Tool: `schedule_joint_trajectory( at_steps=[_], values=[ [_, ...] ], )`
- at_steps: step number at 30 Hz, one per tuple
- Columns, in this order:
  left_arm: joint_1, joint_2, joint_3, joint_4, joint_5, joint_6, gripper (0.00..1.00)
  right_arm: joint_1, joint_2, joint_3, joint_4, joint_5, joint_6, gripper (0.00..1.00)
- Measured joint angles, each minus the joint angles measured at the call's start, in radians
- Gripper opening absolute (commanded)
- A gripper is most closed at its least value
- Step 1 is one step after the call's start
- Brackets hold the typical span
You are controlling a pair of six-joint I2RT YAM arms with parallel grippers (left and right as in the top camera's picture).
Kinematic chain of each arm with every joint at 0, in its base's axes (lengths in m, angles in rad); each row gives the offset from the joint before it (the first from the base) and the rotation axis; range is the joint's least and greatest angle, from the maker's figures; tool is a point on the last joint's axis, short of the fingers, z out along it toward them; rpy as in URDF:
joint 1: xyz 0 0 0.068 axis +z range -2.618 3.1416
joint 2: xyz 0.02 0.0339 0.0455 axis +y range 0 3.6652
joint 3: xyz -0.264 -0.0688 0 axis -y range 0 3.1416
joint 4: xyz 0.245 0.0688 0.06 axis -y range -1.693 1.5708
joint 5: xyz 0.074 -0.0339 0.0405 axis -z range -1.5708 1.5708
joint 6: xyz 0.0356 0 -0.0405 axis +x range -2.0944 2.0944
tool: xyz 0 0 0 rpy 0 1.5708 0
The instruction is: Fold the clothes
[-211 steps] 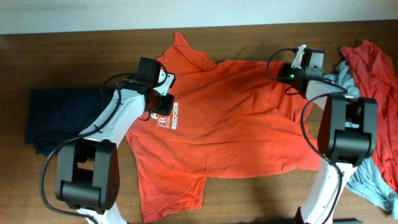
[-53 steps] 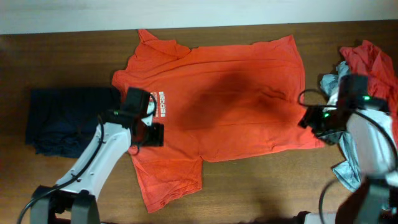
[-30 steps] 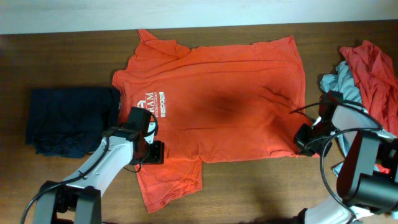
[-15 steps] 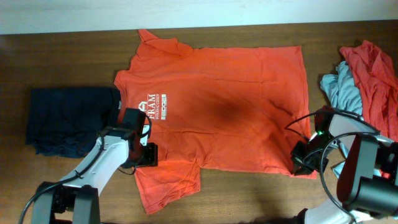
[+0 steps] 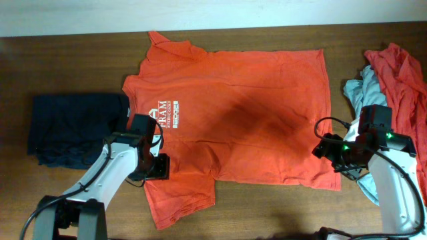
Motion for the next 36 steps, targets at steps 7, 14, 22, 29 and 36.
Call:
schedule_joint_trajectory(
  at_steps=[7, 14, 22, 29, 36],
  values=[
    [0.000, -0.001, -0.037, 0.026, -0.005, -0.004, 0.45, 0.000, 0.034, -0.001, 0.174, 0.019, -0.027, 0.53],
    [0.000, -0.002, -0.068, 0.048, -0.020, -0.013, 0.21, 0.001, 0.148, -0.001, 0.388, 0.018, -0.055, 0.15],
    [0.000, -0.002, -0.068, 0.147, -0.055, -0.023, 0.07, 0.001, 0.371, -0.001, 0.661, 0.018, 0.008, 0.09],
    [0.000, 0.021, -0.064, 0.168, -0.058, -0.023, 0.05, 0.001, 0.489, -0.001, 0.771, 0.019, 0.032, 0.09],
    [0.010, 0.080, -0.019, 0.132, -0.053, -0.028, 0.01, 0.002, 0.504, 0.011, 0.809, 0.166, 0.031, 0.04]
  ],
)
